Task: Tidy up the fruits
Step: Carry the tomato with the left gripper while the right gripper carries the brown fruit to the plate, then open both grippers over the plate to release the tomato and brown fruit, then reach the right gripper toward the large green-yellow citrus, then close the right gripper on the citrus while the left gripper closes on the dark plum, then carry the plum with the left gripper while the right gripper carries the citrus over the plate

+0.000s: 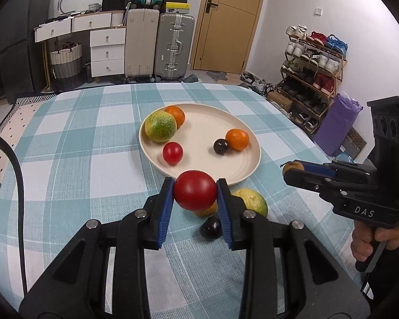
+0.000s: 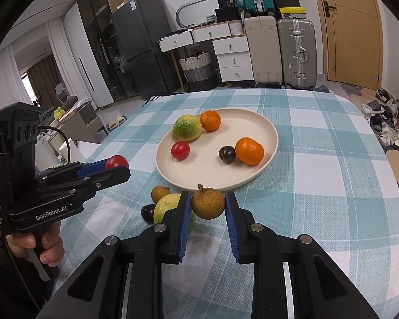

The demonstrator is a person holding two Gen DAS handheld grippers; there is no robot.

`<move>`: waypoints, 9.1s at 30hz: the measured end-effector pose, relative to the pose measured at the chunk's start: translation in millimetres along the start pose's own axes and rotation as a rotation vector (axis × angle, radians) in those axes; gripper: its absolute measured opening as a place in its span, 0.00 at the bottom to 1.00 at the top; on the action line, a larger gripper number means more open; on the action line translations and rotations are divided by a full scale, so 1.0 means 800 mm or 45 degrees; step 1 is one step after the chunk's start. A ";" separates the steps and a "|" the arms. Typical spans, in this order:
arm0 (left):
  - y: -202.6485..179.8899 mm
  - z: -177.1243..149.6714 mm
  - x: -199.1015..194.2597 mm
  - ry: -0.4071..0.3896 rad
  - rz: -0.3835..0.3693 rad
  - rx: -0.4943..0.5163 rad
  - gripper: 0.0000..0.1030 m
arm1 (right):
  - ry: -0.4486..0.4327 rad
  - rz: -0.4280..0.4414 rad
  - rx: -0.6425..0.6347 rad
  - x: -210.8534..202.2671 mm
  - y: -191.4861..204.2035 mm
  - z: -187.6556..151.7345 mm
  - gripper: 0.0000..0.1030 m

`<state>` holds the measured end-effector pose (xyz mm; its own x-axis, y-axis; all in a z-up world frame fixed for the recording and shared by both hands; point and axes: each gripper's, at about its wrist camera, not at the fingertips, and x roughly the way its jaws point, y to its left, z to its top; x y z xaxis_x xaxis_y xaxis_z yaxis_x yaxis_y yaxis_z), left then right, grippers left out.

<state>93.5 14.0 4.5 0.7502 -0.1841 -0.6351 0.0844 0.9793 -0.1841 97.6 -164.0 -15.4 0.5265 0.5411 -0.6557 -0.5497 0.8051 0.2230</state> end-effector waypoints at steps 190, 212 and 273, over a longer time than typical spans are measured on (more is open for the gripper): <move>-0.031 -0.052 0.070 0.272 0.044 0.162 0.53 | 0.168 -0.027 -0.039 0.045 0.006 -0.020 0.47; -0.034 -0.043 0.052 0.211 -0.046 0.161 0.22 | 0.132 -0.043 -0.007 0.032 -0.004 -0.021 0.47; 0.001 0.089 0.120 0.002 0.022 0.090 0.22 | -0.027 -0.070 0.012 0.078 -0.053 0.106 0.47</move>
<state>212.2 3.0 -3.2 0.7507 -0.1670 -0.6392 0.1176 0.9859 -0.1194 208.9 -143.7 -5.0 0.5693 0.5010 -0.6518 -0.5133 0.8359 0.1942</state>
